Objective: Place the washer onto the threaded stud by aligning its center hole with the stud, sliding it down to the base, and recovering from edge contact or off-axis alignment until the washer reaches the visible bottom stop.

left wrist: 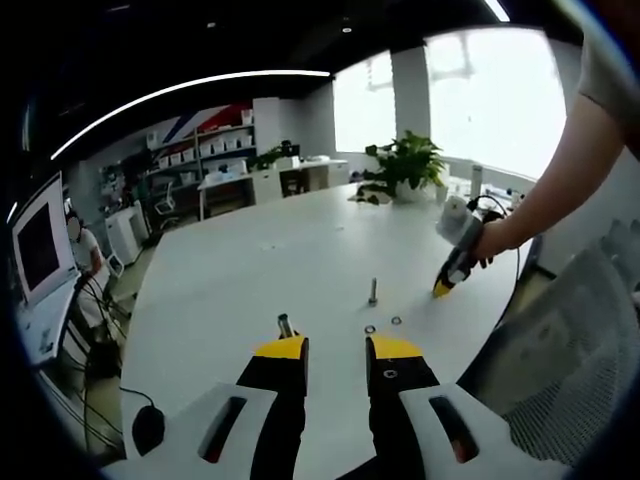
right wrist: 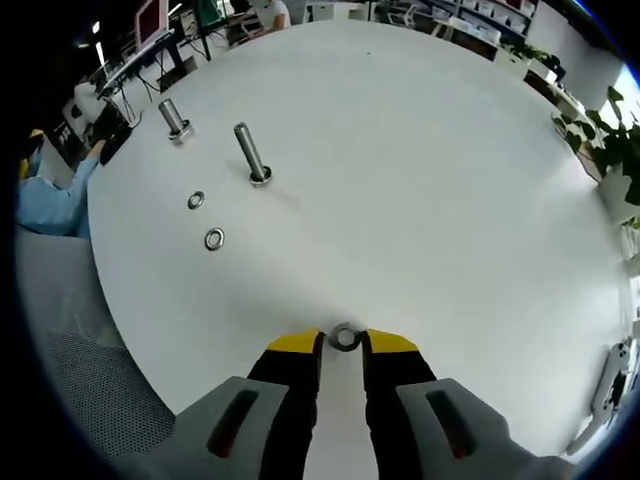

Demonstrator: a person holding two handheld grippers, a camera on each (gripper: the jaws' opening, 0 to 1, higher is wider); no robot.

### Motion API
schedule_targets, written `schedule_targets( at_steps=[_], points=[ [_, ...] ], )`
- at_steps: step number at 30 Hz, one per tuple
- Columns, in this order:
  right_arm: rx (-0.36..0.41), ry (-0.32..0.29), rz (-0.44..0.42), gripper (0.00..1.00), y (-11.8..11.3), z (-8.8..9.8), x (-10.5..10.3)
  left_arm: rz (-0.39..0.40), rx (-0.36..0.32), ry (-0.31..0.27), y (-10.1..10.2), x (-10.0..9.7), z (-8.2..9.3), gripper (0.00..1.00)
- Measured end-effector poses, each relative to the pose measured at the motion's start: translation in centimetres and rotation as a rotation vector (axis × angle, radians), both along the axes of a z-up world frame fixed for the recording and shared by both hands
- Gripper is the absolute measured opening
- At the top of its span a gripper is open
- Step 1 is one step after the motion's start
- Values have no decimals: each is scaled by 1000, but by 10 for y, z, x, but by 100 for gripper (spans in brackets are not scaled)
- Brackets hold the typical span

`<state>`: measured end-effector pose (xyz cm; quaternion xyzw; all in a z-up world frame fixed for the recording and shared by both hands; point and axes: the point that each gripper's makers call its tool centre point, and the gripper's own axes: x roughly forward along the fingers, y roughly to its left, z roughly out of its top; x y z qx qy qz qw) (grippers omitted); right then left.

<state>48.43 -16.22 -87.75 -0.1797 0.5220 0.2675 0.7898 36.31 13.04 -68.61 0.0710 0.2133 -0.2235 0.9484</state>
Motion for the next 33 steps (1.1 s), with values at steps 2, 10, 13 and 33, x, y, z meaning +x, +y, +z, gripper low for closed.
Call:
schedule_targets(
  at_steps=[2,10,13,33],
  points=[
    [1,-2,0,17,0,0,1,1,-1,0,0,0,0,21],
    [5,-8,-7,15,-1,0,2,3,0,-1,0,0,0,21],
    [6,-12,-6,15,0,1,1,3,1,0,1,1,0,21],
    [6,-31,8,14,5,2,2,5,0,-5,1,0,1,21]
  ],
)
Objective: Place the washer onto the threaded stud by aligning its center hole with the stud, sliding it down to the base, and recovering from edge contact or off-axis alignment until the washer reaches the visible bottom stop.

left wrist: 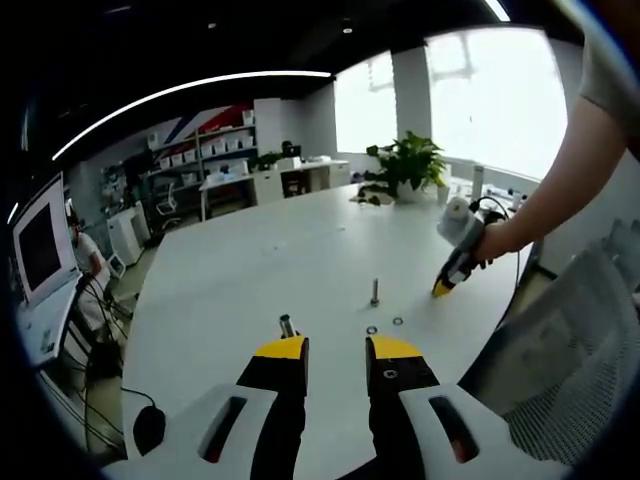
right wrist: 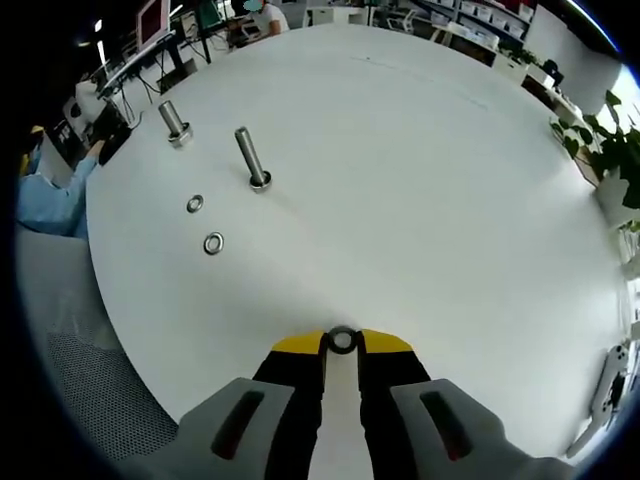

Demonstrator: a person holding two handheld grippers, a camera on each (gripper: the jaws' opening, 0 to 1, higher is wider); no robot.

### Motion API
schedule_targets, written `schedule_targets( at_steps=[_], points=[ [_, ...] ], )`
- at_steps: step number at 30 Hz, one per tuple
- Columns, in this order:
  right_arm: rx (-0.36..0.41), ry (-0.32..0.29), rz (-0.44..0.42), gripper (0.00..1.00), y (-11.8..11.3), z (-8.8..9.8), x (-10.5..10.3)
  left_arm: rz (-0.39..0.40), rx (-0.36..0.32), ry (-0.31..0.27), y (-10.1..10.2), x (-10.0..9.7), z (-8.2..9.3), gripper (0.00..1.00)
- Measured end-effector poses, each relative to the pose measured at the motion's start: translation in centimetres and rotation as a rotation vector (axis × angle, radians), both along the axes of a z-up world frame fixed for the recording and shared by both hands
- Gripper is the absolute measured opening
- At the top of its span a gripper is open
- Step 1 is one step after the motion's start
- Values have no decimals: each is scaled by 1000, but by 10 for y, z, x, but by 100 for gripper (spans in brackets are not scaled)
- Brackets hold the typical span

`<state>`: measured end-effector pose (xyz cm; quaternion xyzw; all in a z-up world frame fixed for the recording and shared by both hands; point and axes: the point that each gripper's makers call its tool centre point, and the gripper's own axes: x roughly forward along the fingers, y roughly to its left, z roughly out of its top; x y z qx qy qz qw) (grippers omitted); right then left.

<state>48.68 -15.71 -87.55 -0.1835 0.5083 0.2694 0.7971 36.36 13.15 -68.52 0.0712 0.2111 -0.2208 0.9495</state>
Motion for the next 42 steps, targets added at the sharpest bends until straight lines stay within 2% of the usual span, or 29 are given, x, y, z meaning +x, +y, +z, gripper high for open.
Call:
schedule_targets(
  at_steps=[6,26,42],
  points=[
    [15,-12,19,13,11,4,5,-1,0,-1,0,0,0,21],
    [85,-88,52,13,49,37,22,3,2,-15,1,0,3,21],
    [98,-144,114,13,76,60,38,4,-10,-19,1,0,4,21]
  ],
)
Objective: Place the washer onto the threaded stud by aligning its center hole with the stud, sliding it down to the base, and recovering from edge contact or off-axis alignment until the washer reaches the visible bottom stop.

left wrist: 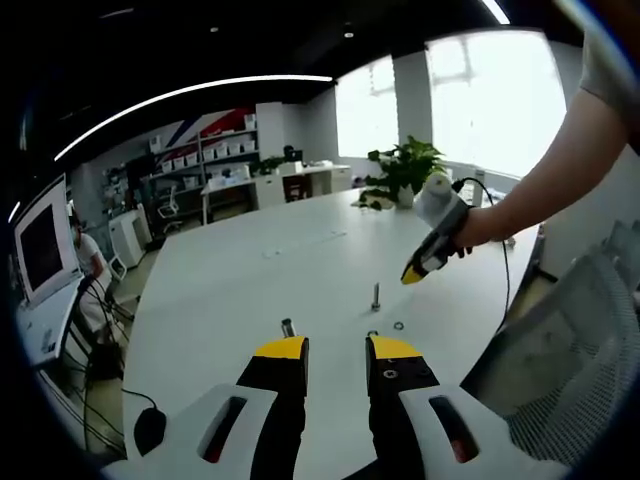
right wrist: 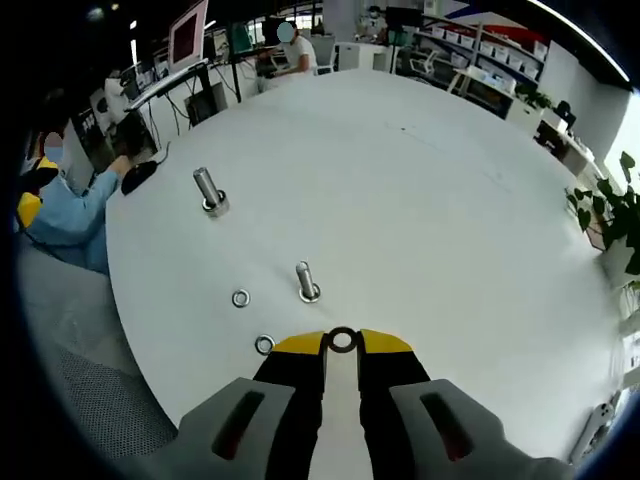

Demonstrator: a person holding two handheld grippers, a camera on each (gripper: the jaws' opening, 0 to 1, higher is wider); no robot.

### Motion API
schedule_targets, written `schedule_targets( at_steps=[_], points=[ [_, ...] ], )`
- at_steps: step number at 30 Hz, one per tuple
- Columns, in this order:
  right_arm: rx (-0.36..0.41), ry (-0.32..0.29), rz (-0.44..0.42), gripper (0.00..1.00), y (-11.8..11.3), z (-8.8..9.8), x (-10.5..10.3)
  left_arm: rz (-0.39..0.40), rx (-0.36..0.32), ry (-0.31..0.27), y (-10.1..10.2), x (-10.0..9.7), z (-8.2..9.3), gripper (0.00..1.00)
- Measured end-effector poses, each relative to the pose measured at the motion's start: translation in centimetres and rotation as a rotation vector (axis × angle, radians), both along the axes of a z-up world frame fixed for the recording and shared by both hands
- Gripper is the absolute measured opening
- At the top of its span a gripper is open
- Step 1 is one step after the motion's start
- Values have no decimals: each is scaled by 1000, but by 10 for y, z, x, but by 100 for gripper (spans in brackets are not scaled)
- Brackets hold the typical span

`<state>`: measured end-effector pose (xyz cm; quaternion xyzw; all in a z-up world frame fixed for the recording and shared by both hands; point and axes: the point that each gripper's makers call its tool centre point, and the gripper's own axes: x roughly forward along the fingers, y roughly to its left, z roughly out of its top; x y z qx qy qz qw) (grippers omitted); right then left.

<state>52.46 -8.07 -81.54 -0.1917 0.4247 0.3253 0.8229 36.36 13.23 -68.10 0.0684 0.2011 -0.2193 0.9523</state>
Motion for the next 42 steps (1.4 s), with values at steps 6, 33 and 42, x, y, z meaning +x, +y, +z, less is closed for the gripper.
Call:
schedule_targets(
  at_steps=[6,33,42],
  points=[
    [2,-19,31,13,11,9,3,-5,-3,-1,-1,0,1,21],
    [-39,-28,179,14,50,11,10,3,-9,-1,1,0,1,21],
    [-43,-14,190,14,54,7,12,8,-11,-1,2,1,1,21]
  ],
)
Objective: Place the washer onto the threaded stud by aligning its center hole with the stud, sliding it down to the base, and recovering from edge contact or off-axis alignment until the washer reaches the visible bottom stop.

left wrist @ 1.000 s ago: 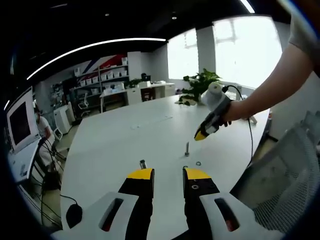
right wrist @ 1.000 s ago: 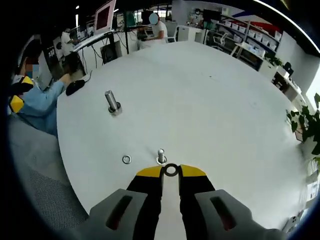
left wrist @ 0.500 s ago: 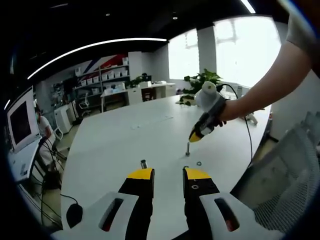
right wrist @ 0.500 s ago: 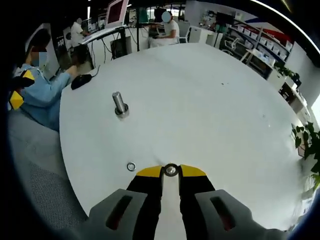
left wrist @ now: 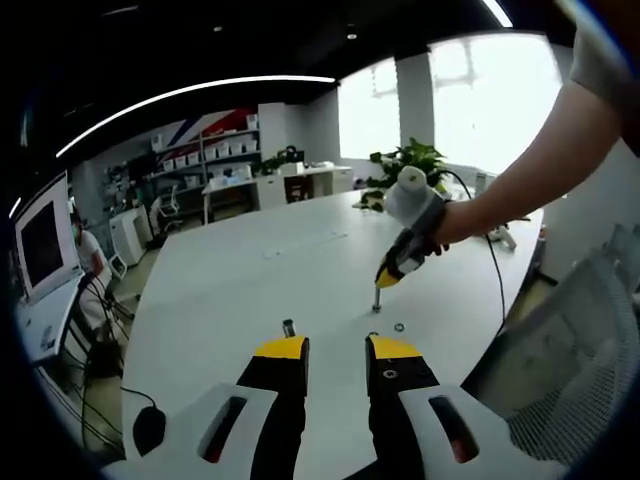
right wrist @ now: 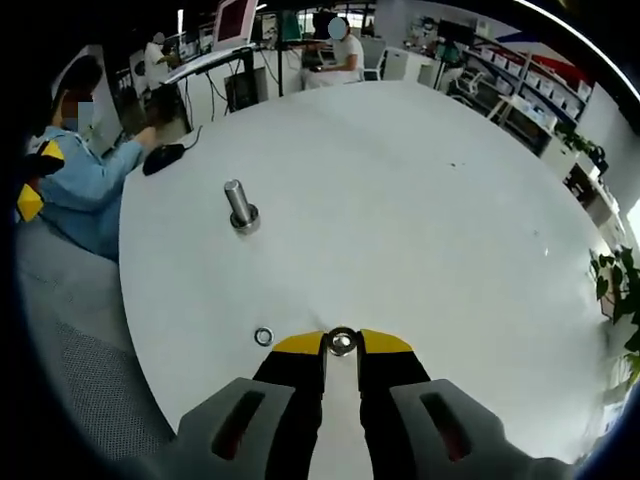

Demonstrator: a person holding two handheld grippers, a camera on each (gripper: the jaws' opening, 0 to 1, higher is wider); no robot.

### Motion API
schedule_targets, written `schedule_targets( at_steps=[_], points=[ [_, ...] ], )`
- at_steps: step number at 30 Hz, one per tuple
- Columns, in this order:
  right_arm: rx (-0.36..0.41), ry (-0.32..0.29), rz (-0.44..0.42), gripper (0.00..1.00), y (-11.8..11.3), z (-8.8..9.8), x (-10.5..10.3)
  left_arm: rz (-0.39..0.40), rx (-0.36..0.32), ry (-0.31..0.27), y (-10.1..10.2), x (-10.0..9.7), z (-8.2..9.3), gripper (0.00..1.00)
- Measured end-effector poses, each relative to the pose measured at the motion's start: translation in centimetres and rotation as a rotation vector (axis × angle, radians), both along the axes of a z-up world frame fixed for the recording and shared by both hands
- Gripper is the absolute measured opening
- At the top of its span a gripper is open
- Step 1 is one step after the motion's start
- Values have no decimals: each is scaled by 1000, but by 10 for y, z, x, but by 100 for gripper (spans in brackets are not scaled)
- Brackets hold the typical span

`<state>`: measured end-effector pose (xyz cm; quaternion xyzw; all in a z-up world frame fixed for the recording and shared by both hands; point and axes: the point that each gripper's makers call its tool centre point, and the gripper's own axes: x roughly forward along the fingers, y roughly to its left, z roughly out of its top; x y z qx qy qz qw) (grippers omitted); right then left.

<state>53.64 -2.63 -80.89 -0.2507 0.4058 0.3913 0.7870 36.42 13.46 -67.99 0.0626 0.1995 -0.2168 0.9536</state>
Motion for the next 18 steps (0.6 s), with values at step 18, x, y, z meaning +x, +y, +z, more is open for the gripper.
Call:
schedule_targets(
  at_steps=[18],
  points=[
    [-17,33,-13,14,-2,-10,3,4,-4,1,1,0,0,21]
  ],
)
